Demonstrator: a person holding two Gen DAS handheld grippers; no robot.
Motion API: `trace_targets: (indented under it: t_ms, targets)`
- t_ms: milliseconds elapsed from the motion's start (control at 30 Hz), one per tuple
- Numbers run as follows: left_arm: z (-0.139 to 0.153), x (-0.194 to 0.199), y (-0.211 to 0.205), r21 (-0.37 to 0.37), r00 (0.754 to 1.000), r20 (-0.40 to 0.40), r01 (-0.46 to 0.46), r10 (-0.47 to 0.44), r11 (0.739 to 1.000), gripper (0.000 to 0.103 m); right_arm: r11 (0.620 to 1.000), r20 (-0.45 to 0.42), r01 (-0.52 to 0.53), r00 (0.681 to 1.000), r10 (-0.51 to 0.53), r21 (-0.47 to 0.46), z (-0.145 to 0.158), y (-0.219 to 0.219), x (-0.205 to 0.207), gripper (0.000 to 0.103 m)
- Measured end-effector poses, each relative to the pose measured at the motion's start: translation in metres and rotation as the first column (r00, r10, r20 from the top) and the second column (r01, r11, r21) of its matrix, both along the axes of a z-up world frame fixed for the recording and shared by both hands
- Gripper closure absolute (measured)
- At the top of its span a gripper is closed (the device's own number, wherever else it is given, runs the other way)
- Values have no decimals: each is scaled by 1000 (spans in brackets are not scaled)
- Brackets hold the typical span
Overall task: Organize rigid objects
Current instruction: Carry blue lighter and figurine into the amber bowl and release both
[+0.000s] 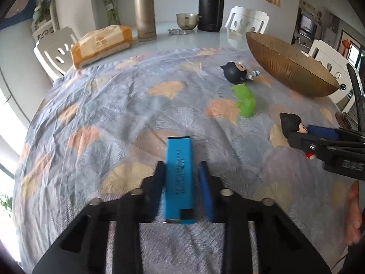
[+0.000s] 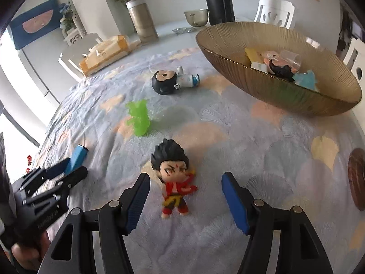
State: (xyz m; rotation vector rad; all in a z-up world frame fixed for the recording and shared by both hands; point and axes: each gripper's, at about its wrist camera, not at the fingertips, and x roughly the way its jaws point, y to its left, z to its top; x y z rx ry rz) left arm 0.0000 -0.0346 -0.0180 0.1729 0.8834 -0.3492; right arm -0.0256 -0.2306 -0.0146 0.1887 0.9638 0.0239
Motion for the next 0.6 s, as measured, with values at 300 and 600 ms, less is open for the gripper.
trace_targets:
  t_ms: [300,600]
  targets:
    - [8,-6,8,-45,999,29,-33,34,998,82,995,62,-84,995,81,50,4,20,-22,67]
    - [48,-21,-5,-171,997,64,45,-34,984,82,995,118,-52,992,41,89,26,1,-41,68]
